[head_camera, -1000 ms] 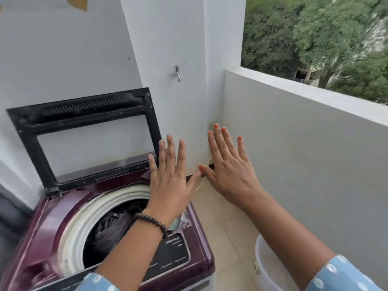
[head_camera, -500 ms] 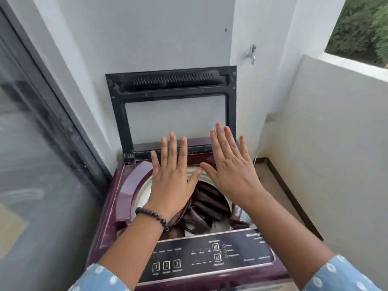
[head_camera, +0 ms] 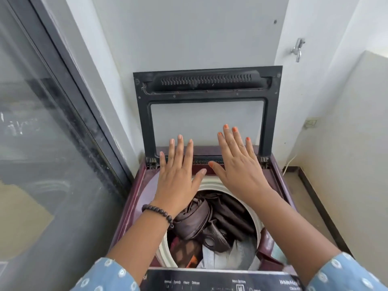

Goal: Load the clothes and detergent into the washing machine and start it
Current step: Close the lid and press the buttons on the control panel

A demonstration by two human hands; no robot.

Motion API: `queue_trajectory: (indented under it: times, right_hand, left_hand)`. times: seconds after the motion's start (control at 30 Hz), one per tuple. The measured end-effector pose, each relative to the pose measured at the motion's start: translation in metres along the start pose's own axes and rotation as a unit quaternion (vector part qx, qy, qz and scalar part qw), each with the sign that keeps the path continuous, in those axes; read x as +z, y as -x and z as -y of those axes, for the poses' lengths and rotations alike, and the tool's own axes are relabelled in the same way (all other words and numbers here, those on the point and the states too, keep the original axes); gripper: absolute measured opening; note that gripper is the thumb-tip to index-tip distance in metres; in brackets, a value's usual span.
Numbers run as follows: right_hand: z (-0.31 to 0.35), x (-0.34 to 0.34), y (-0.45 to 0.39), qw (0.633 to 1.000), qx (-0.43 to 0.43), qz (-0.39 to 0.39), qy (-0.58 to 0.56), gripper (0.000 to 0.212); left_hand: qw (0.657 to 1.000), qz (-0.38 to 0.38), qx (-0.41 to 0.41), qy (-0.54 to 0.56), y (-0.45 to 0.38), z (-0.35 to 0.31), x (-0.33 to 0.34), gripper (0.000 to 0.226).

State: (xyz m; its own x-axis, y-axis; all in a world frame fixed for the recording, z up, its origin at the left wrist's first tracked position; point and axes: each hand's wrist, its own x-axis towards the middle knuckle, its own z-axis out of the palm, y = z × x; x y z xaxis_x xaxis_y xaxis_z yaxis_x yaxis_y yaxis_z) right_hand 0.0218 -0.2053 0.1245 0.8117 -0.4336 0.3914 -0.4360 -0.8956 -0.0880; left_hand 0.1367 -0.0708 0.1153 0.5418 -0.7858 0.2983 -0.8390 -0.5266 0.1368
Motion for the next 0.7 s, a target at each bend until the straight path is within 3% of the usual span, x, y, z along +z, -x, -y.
queue_trajectory:
  times: [0.17,0.43,0.7]
  right_hand:
    - [-0.018,0.001,-0.065,1.0,-0.015,0.011,-0.023,0.072]
    - [-0.047,0.001,-0.174,0.999,-0.031,-0.011,0.033,0.071]
    - [-0.068,-0.003,-0.23,0.997,-0.017,-0.034,0.064,0.071]
  left_hand:
    - [1.0,-0.015,-0.002,0.013,-0.062,0.005,-0.004,0.076]
    - [0.999,-0.04,0.01,-0.03,-0.173,0.014,-0.012,0.074]
    - [0.995,-0.038,0.044,-0.086,-0.24,0.026,-0.026,0.075]
